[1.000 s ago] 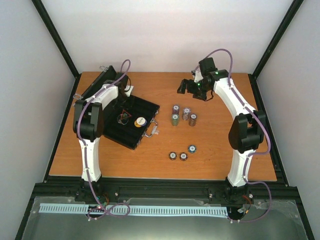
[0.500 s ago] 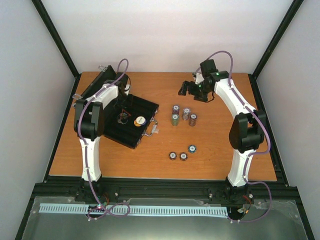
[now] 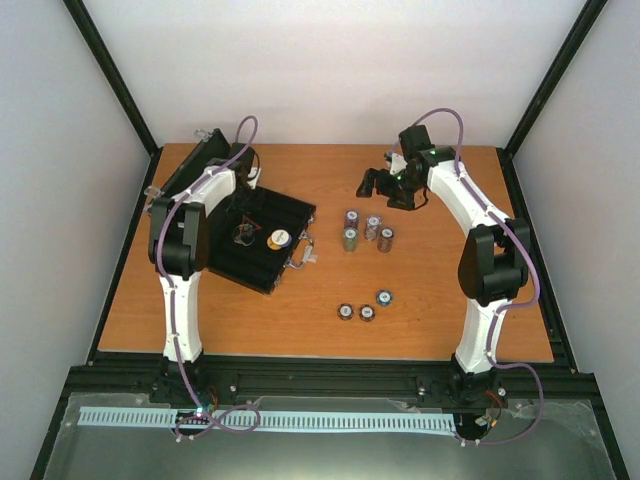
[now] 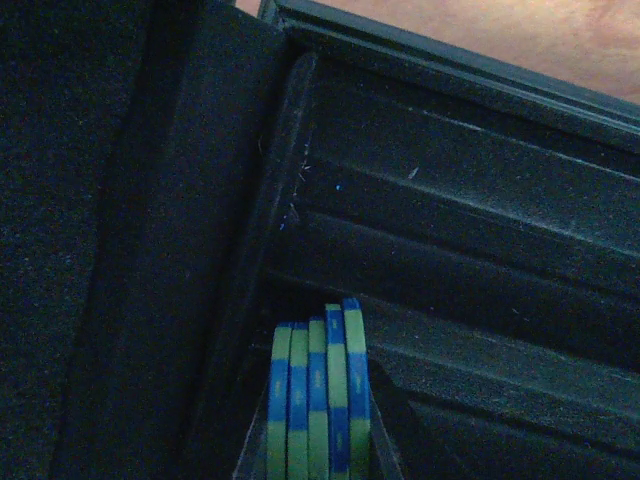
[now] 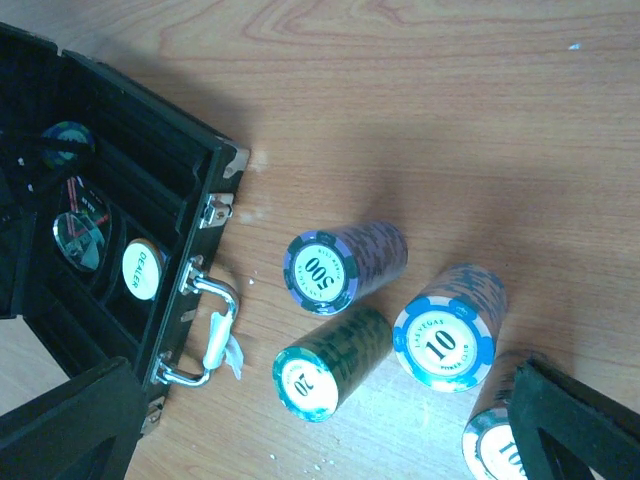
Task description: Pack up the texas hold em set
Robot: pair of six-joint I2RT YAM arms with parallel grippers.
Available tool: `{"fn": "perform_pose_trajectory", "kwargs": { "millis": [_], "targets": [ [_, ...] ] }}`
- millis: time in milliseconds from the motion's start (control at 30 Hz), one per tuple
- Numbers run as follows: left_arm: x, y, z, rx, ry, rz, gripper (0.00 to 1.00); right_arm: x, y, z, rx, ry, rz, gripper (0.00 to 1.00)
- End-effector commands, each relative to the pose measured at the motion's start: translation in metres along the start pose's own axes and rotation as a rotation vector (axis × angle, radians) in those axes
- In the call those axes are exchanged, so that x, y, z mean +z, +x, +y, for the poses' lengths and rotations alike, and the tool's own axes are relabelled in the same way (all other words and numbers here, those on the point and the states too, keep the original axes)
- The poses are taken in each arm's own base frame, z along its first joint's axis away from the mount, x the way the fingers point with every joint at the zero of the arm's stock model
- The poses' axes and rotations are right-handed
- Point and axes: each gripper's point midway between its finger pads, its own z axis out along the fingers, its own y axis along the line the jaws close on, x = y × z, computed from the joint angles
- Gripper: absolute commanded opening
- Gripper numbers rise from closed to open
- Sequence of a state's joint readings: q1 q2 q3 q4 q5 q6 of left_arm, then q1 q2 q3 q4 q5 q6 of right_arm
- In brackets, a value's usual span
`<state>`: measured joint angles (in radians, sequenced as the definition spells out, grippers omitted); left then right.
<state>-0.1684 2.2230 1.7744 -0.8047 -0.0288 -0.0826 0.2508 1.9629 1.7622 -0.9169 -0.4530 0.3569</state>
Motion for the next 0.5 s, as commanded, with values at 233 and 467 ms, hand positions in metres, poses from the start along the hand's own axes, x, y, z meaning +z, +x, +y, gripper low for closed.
{"fn": "perform_pose_trajectory", "kwargs": {
  "millis": [233,467],
  "targets": [
    [0.021,0.009,0.012,-0.007,0.034,0.057,0.13,-0.015,-0.001,0.006,-0.009,-0.018,-0.038,1.0],
    [0.013,0.01,0.012,0.0,0.034,0.049,0.27,-0.015,0.001,0.007,-0.005,-0.028,-0.037,1.0]
  ]
}}
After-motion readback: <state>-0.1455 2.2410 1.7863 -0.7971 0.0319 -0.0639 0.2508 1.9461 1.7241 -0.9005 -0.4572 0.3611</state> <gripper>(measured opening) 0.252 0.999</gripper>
